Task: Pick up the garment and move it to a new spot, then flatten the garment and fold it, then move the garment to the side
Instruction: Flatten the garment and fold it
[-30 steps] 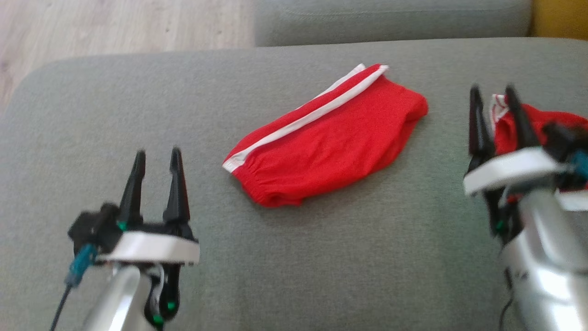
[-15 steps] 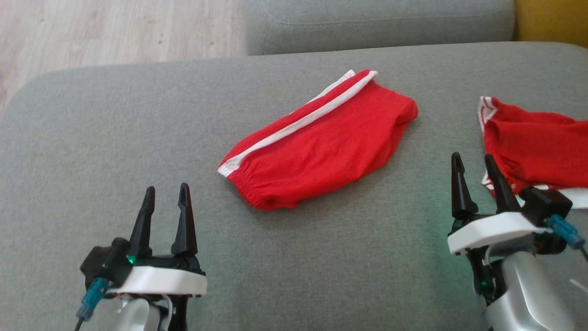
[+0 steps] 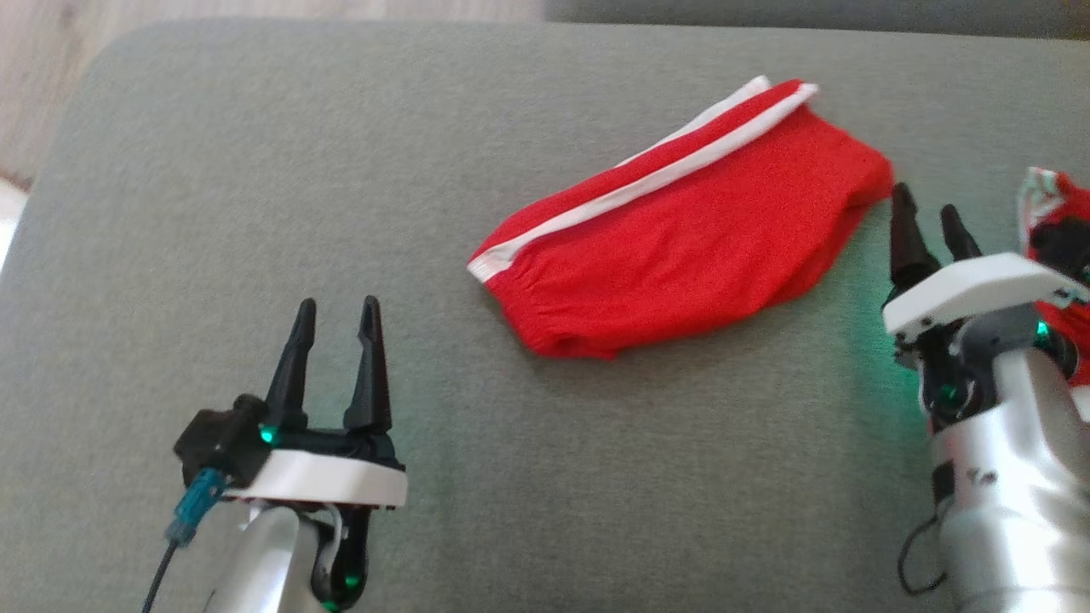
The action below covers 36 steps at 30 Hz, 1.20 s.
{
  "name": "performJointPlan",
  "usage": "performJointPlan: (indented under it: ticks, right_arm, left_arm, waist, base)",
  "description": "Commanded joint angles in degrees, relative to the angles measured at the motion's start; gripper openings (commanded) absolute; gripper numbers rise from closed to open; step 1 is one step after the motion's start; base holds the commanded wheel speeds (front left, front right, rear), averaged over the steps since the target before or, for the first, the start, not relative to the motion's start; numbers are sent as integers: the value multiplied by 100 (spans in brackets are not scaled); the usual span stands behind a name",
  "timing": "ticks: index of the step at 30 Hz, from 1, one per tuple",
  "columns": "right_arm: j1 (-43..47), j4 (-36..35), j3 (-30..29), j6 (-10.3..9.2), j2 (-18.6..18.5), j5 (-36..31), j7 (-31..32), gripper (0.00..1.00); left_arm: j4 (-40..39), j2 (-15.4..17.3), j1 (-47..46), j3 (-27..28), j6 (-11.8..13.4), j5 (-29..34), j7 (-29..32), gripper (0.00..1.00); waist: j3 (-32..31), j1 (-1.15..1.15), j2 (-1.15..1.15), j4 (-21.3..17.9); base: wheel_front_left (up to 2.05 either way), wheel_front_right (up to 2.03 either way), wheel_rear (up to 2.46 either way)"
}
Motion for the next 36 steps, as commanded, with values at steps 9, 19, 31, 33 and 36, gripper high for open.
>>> performJointPlan:
  ticks: [9, 19, 31, 33, 36]
  right_arm:
    - [-1350, 1801, -960, -5, 24, -423, 216, 100]
    - [-1891, 3052, -1481, -5, 24, -1176, 427, 100]
    - [-2249, 3559, -694, -5, 25, -859, -22, 0]
    - [-2238, 3522, -612, -5, 25, -820, -202, 0]
    - [-2192, 3429, -493, -5, 25, -725, -469, 0]
  left_arm:
    - [57, -22, -397, 136, -53, 166, -46, 100]
    - [58, -37, -443, 68, -58, 72, -46, 100]
    - [75, -38, -483, -47, 15, -51, -46, 100]
    - [84, -38, -476, -41, 18, -50, -46, 100]
    - [103, -39, -450, -36, 16, -50, -46, 100]
  waist:
    - [343, -1, 0, 573]
    - [427, -1, 0, 675]
    - [425, -1, 0, 580]
    - [400, -1, 0, 532]
    - [338, -1, 0, 446]
  base:
    - [0, 0, 0]
    - [0, 0, 0]
    - [0, 0, 0]
    - [0, 0, 0]
    - [0, 0, 0]
